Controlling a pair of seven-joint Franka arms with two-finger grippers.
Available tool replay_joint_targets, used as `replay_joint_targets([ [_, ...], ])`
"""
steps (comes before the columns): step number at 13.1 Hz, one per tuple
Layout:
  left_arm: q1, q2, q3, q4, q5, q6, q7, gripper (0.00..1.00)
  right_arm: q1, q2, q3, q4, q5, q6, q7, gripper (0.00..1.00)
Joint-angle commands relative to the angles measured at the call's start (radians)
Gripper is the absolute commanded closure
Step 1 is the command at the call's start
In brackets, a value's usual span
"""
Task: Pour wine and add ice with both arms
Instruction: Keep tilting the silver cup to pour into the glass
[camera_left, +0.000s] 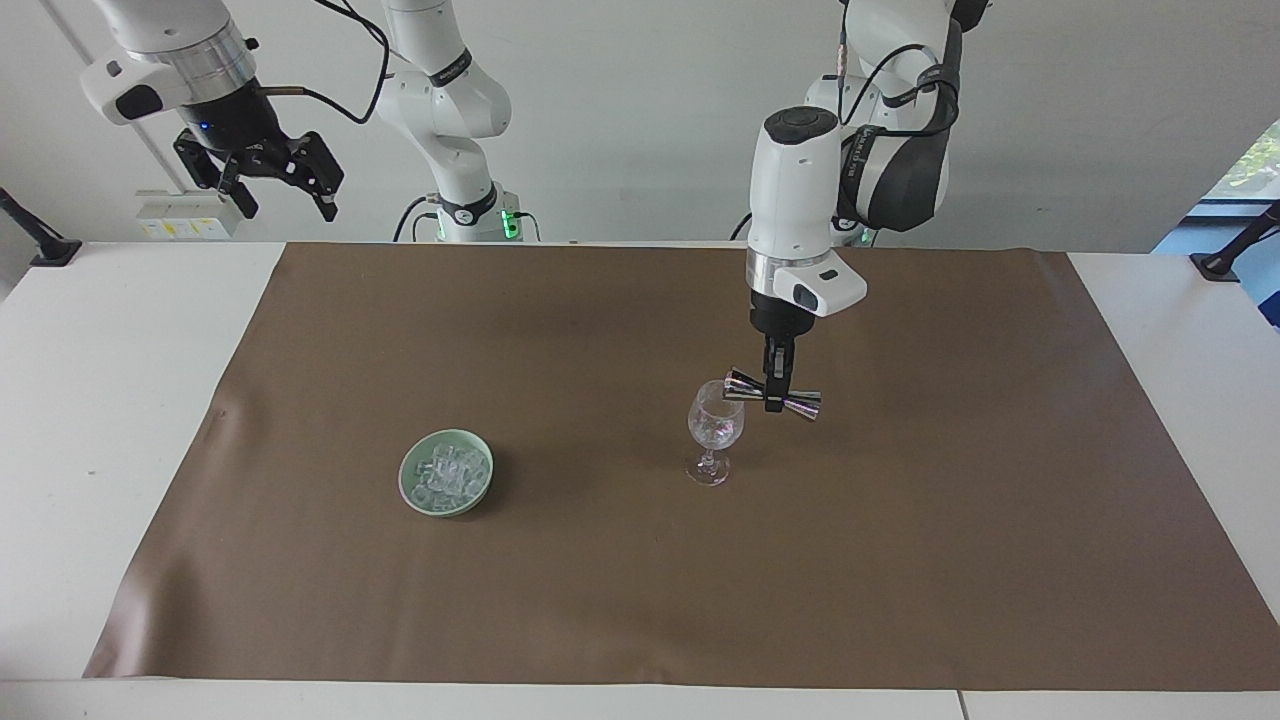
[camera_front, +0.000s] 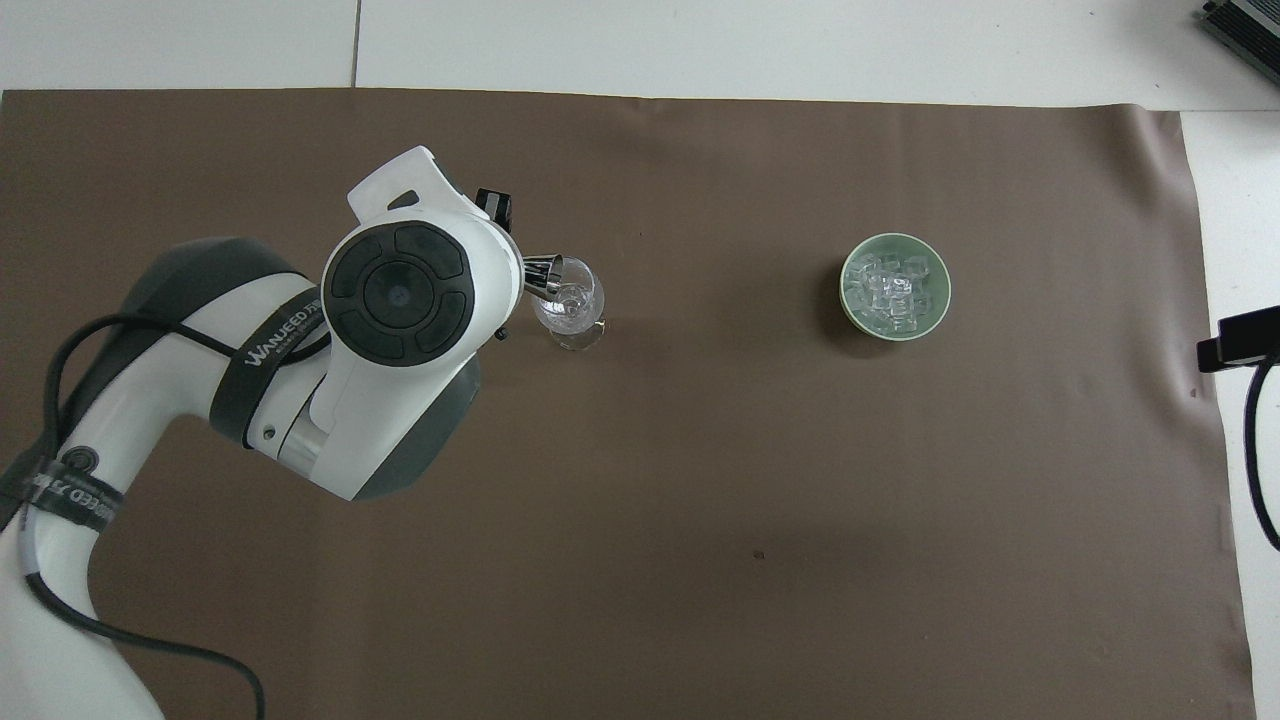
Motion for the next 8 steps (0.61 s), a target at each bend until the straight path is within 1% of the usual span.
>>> replay_joint_targets([
  [1,-0.024,0.02,0.016,0.04,0.031,-0.037,-0.025,1.0,-0.016,-0.015,0.0,-0.019,0.014,0.012,-0.009,0.0],
  [8,-0.029,0.018,0.016,0.041,0.051,-0.044,-0.032,1.0,-0.004,-0.016,0.0,-0.025,0.012,0.03,-0.004,0.0],
])
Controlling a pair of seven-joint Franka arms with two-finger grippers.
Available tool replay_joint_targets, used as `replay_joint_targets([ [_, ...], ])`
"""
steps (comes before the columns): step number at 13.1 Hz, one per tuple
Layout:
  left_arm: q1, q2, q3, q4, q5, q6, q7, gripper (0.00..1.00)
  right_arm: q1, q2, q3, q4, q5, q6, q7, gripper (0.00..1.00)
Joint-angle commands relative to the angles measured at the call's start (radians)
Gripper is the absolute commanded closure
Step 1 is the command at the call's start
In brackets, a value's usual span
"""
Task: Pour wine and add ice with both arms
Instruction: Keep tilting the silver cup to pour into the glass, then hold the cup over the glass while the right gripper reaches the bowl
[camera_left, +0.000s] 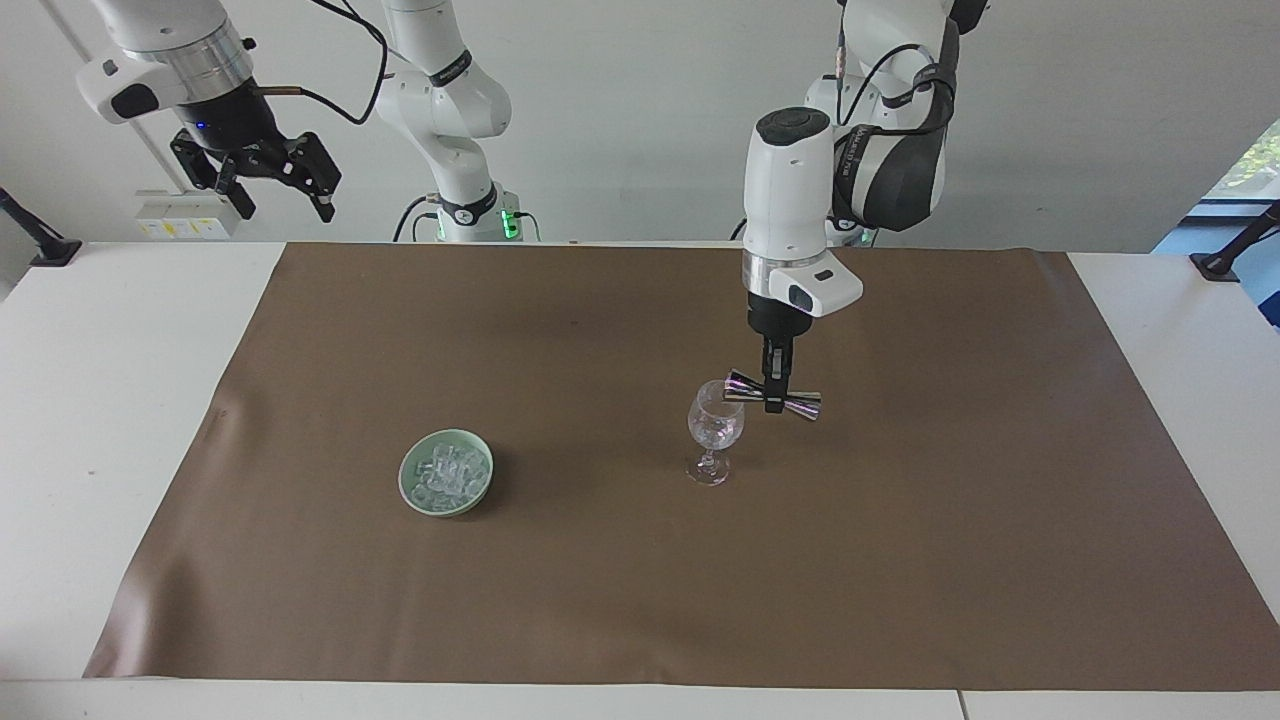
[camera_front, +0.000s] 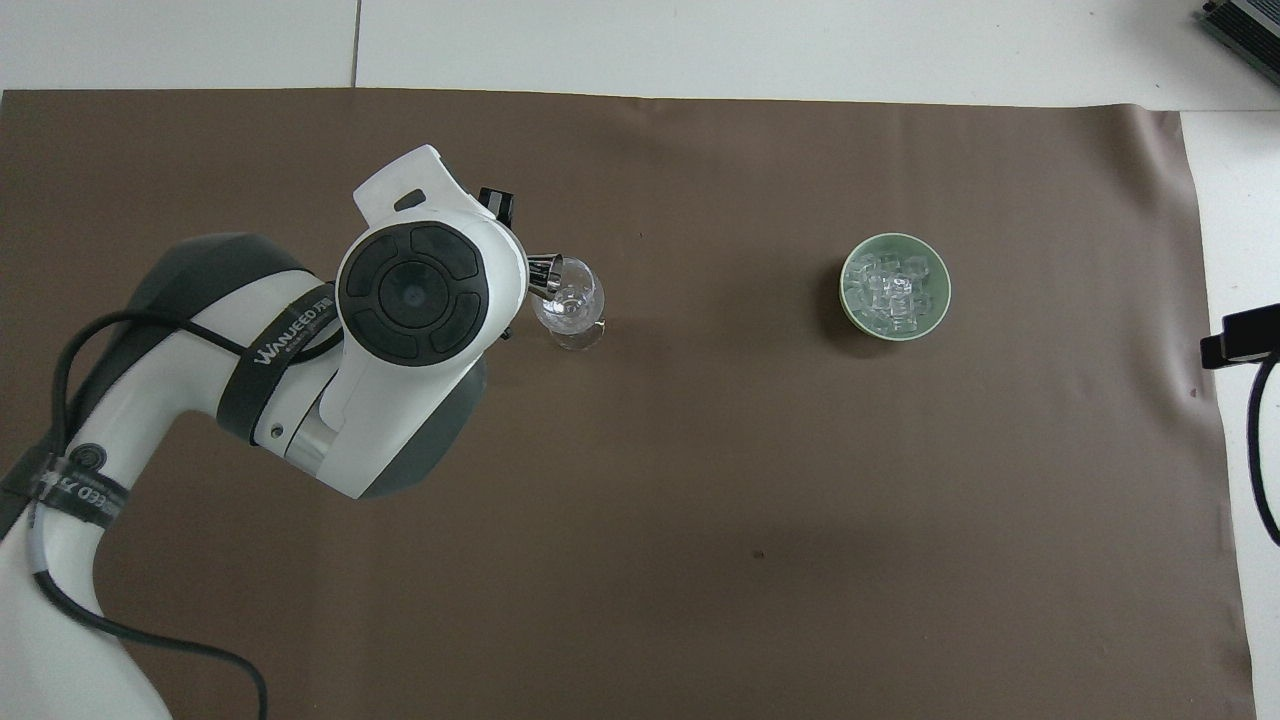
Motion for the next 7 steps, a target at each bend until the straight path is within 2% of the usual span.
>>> replay_joint_targets([
  [1,-0.023,0.012,0.015,0.031,0.029,-0.032,-0.026,1.0,-0.003,-0.024,0.004,-0.051,0.012,0.051,0.008,0.0],
  [3,-0.024,0.012,0.015,0.031,0.03,-0.032,-0.029,1.0,-0.002,-0.058,0.009,-0.132,0.014,0.152,0.019,0.0],
  [7,-0.024,0.012,0.015,0.031,0.038,-0.032,-0.03,1.0,0.044,-0.044,0.009,-0.227,0.015,0.278,0.02,0.0],
])
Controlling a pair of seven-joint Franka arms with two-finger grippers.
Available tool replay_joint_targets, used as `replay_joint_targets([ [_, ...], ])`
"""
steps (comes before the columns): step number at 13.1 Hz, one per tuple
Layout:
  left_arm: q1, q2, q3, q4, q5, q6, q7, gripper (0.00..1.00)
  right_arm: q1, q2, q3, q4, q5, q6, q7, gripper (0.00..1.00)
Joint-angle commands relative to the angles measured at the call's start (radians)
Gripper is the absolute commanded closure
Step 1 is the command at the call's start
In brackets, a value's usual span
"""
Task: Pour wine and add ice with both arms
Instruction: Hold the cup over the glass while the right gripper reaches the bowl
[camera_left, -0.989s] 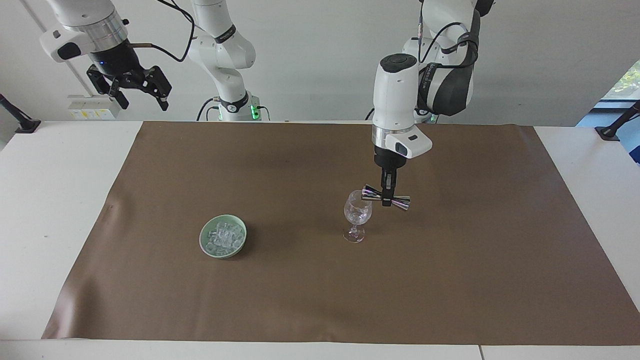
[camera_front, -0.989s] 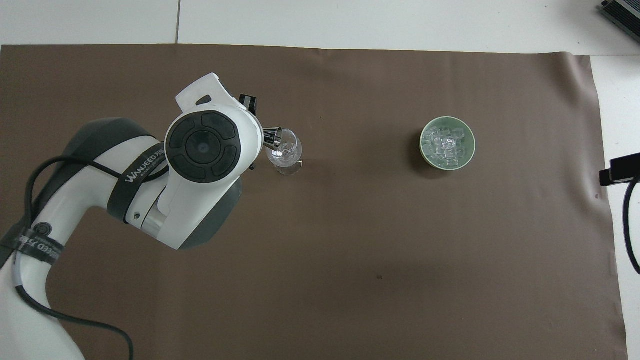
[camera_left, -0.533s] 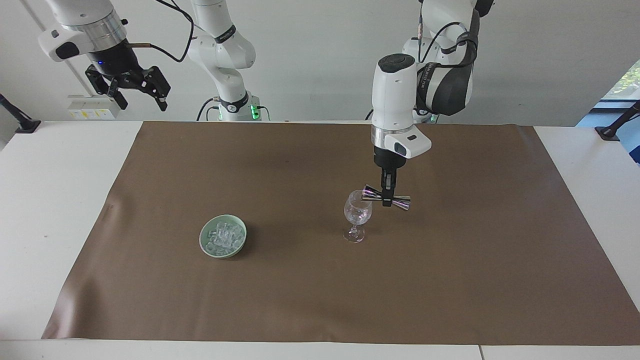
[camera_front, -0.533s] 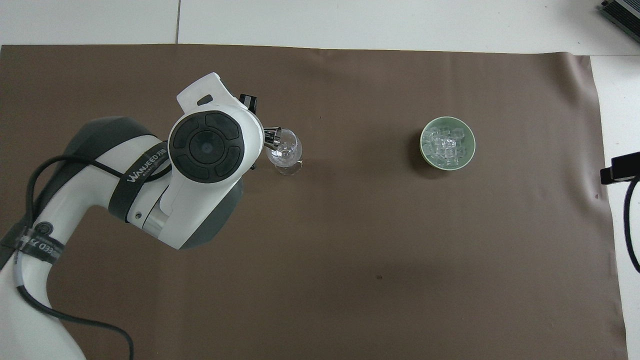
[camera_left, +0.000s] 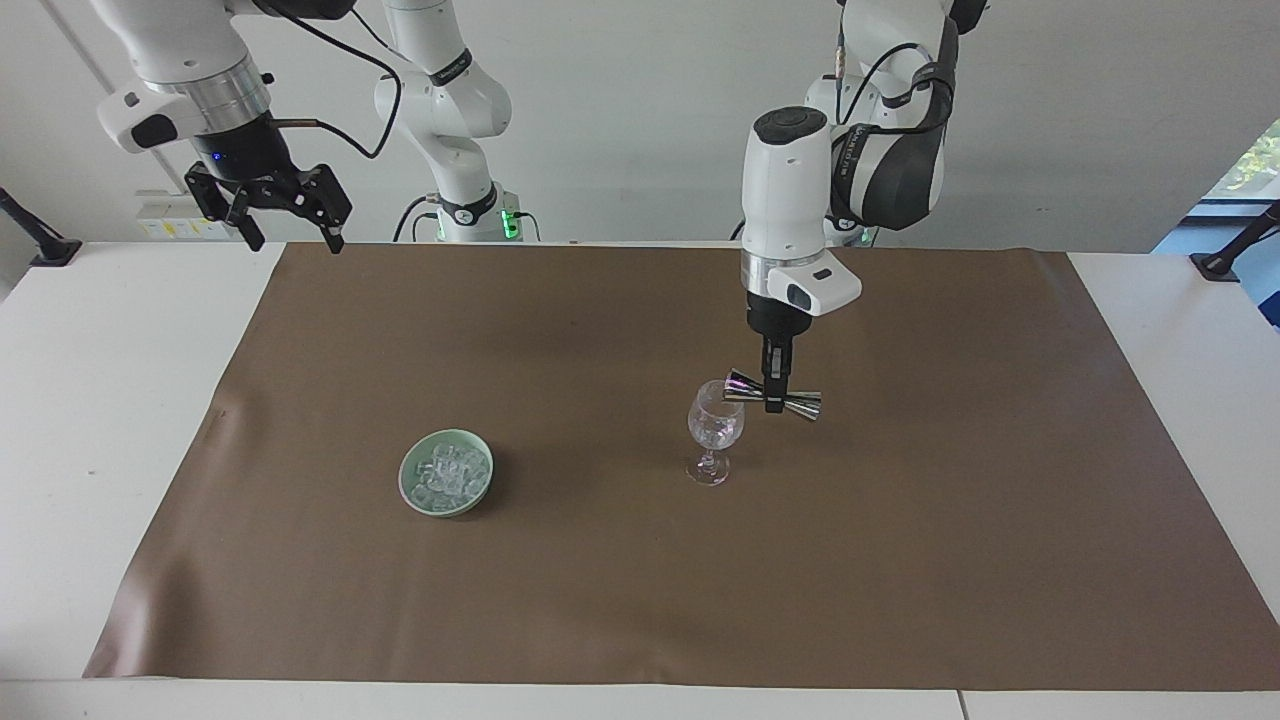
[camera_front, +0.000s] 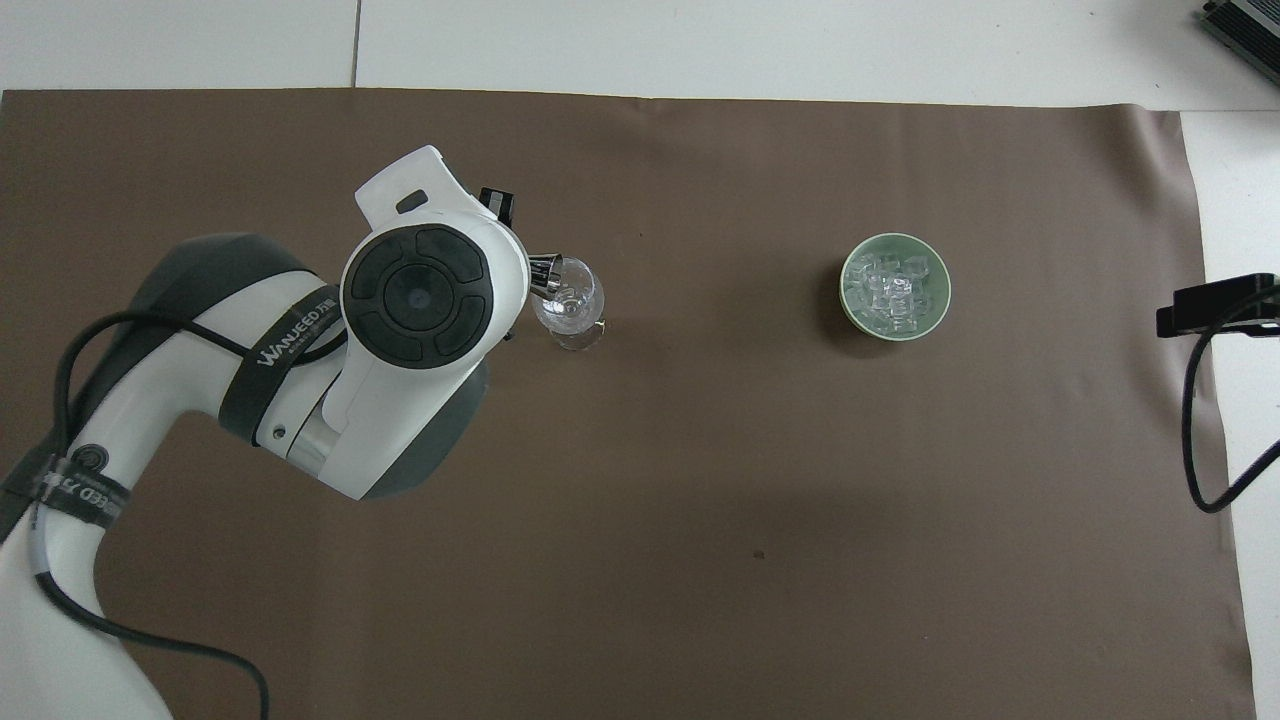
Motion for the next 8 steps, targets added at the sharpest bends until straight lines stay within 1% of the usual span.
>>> replay_joint_targets([
  [1,-0.023,0.012,0.016,0.031,0.032,-0.031,-0.026,1.0,0.024,-0.026,0.001,-0.121,0.013,0.108,0.015,0.0],
  [4,-0.023,0.012,0.015,0.031,0.058,-0.042,-0.026,1.0,0.079,0.042,0.001,-0.172,0.013,0.212,0.053,0.0],
  [8,-0.023,0.014,0.015,0.033,0.058,-0.042,-0.028,1.0,0.116,0.138,0.001,-0.25,0.013,0.413,0.139,0.0],
])
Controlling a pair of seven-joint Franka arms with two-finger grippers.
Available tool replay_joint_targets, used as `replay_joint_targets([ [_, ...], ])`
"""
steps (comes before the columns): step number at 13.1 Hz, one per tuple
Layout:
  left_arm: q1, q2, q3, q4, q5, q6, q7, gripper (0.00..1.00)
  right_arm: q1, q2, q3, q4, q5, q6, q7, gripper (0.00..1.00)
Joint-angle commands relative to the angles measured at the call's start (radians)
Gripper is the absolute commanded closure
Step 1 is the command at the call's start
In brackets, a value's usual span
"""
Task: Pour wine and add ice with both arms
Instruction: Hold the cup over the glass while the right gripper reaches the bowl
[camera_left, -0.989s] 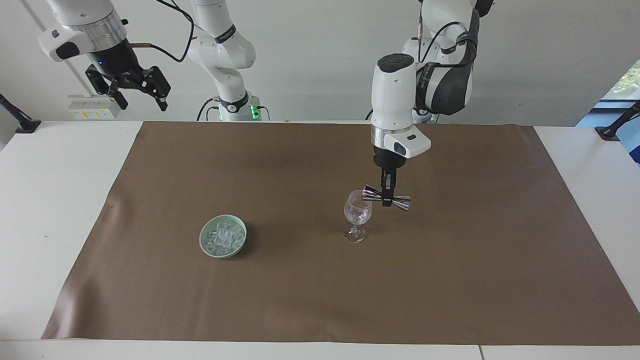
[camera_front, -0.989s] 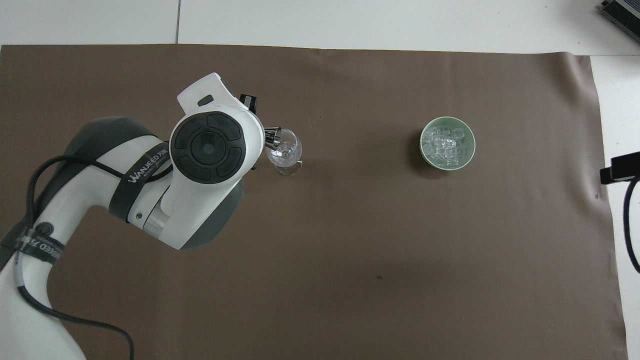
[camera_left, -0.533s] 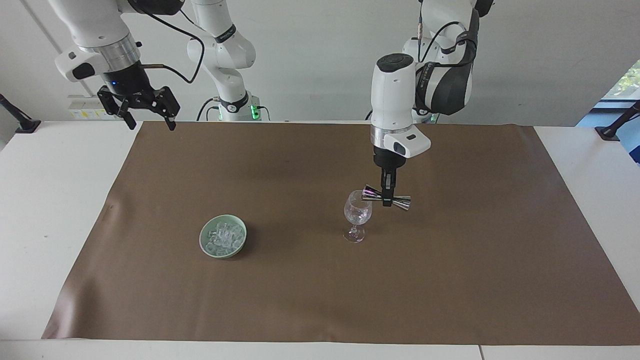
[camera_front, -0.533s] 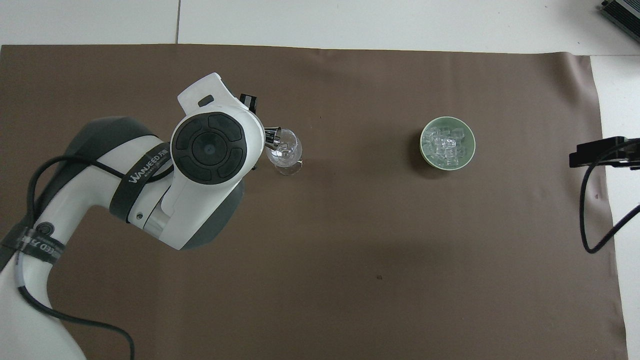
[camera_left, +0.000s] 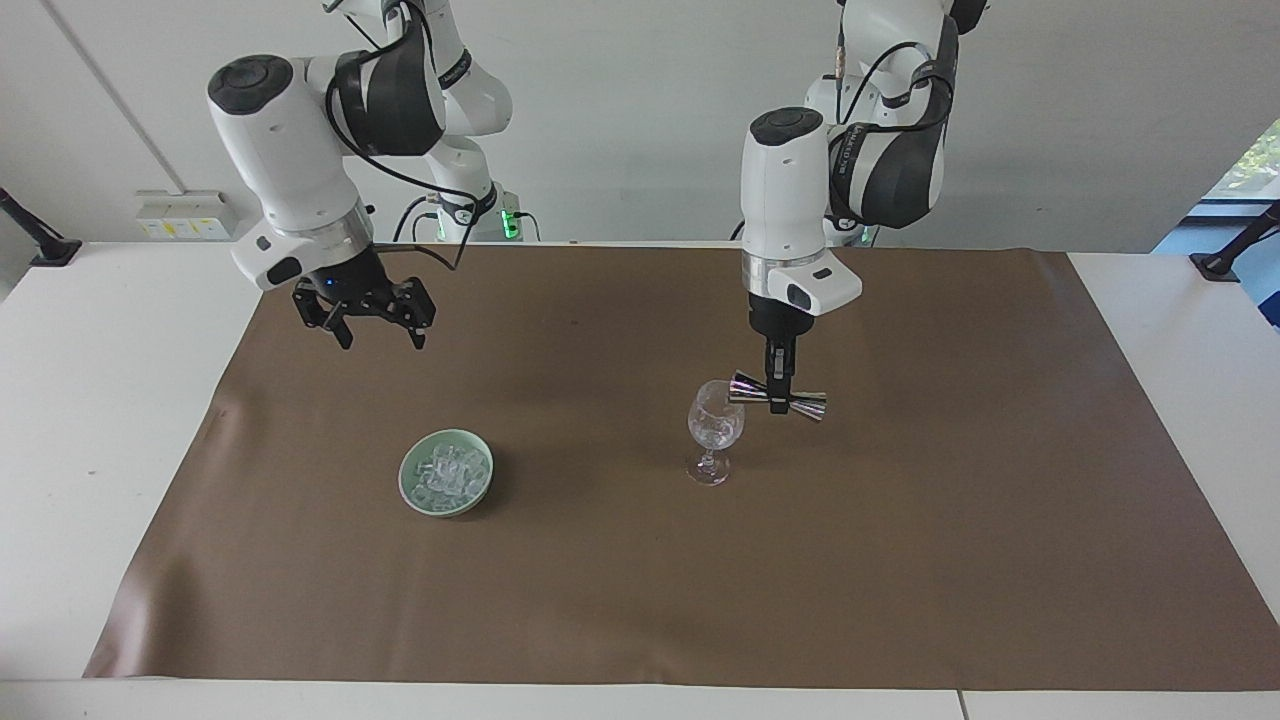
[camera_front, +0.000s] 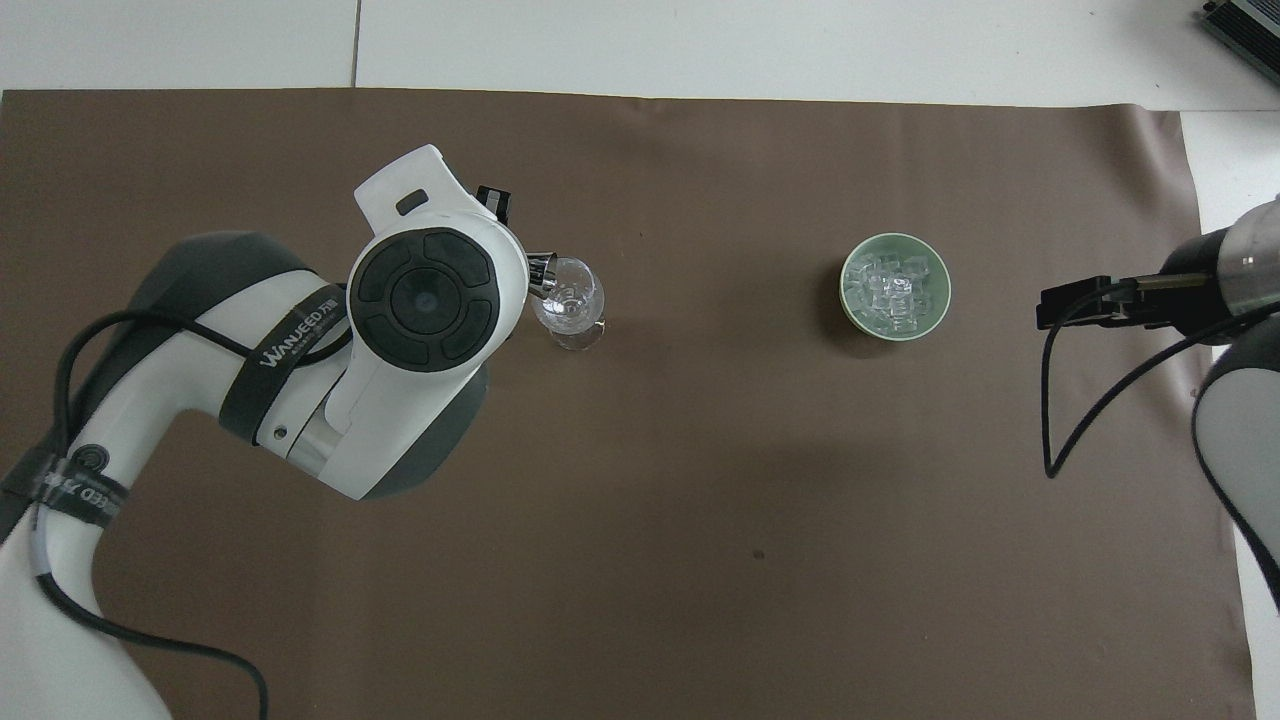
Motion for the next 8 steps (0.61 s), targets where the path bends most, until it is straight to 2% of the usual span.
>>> replay_joint_targets([
  [1,-0.023,0.014,0.015,0.031,0.026,-0.032,-0.025,1.0,0.004,0.039,-0.001,-0.044,0.012,0.108,0.04,0.0],
  [8,-0.017,0.011,0.013,0.033,0.004,-0.014,-0.04,1.0,0.009,0.135,-0.001,-0.081,0.011,0.263,0.089,0.0],
])
